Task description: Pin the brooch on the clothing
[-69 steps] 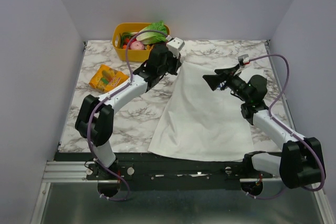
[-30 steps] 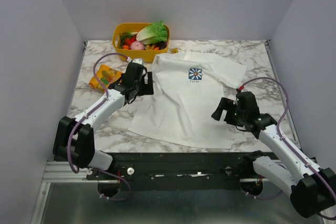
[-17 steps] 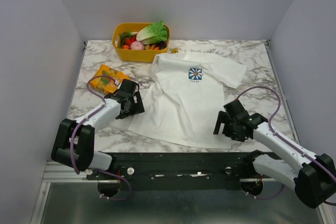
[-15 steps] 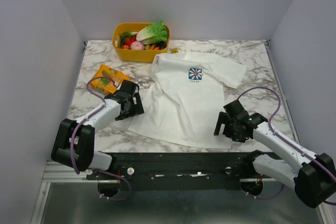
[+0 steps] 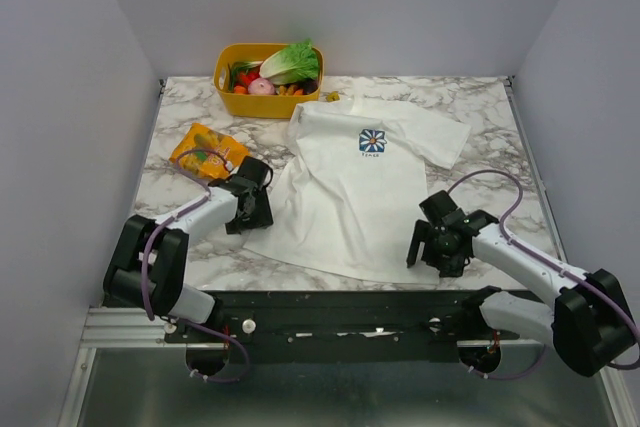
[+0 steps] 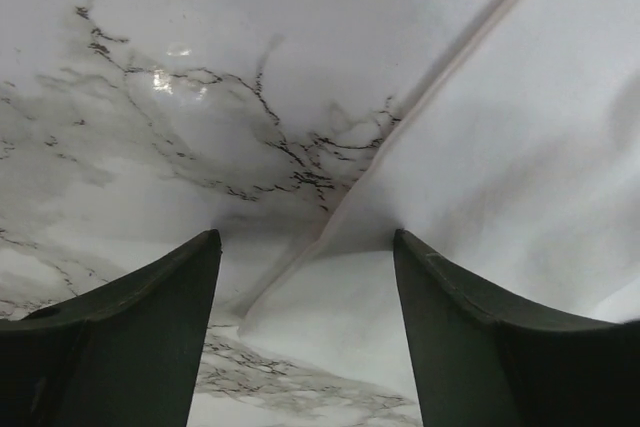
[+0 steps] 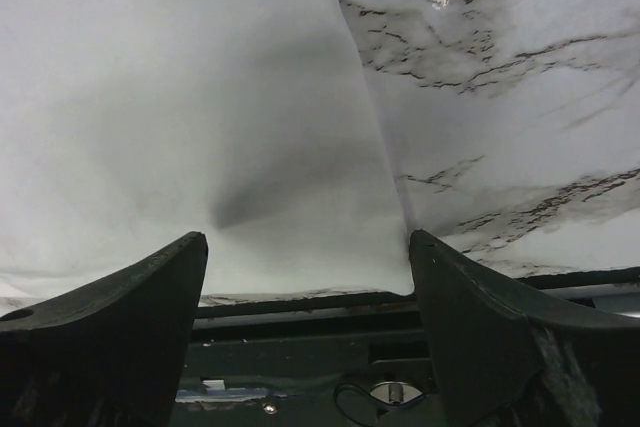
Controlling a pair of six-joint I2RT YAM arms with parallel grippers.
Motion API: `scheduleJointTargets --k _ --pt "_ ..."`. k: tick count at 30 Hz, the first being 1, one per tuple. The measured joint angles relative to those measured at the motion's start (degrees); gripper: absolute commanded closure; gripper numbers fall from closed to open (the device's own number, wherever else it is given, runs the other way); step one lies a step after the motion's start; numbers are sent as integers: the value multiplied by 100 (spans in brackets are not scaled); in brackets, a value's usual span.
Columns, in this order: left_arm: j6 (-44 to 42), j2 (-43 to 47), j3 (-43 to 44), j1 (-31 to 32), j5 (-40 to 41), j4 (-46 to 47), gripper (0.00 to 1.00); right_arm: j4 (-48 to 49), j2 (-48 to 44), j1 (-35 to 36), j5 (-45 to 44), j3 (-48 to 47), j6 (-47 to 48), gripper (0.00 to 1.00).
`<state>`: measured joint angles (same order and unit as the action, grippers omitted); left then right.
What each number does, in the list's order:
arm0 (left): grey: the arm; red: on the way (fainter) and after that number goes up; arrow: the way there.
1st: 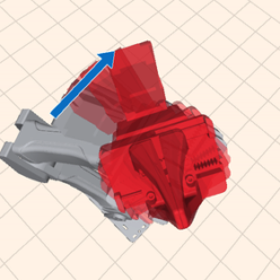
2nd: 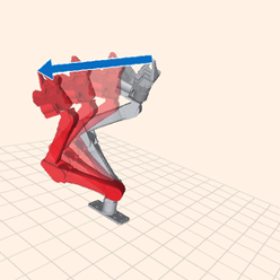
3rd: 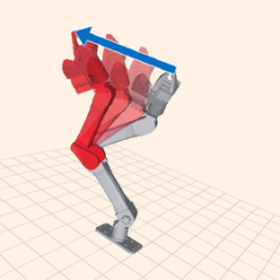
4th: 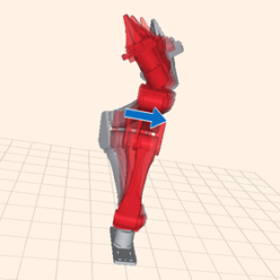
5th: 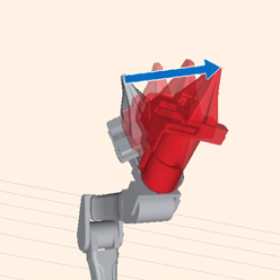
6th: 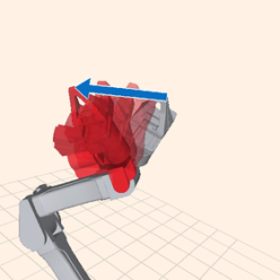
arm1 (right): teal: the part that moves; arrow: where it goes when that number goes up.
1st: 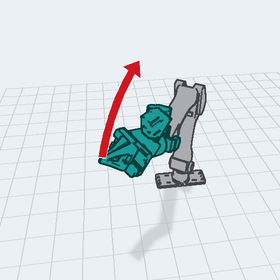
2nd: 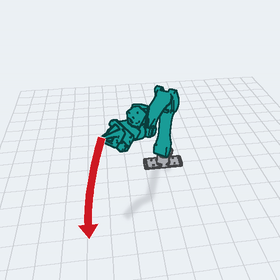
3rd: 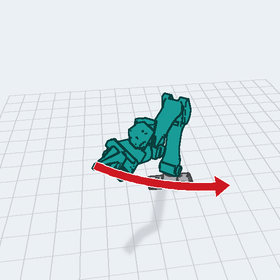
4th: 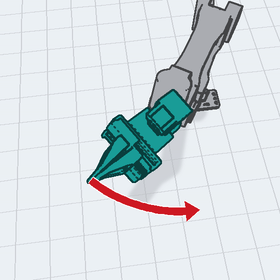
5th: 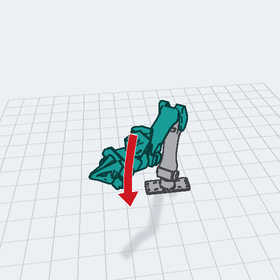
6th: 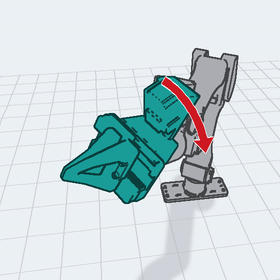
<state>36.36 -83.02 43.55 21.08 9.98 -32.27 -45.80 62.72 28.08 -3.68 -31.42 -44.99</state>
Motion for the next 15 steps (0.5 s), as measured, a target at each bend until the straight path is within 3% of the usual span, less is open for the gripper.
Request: scheduleJointTargets --k 3,4,5,6,7,9,10,15 --pt "31 -83 46 190 31 46 46 55 114 2 201 70 42 30" --pt "37 -103 57 251 42 68 64 55 114 7 232 72 63 50" --pt "63 -120 61 328 66 105 72 68 114 7 278 76 94 61" --pt "114 -136 55 435 105 157 80 109 118 9 350 90 133 63" --pt "125 -144 50 527 127 201 97 192 129 11 455 133 114 72" --pt "146 -149 42 654 142 278 100 251 151 11 601 162 125 86" --pt "146 -146 42 680 136 304 100 304 164 11 678 170 111 97" --pt "122 -4 11 702 87 262 100 195 -46 13 730 66 201 100"
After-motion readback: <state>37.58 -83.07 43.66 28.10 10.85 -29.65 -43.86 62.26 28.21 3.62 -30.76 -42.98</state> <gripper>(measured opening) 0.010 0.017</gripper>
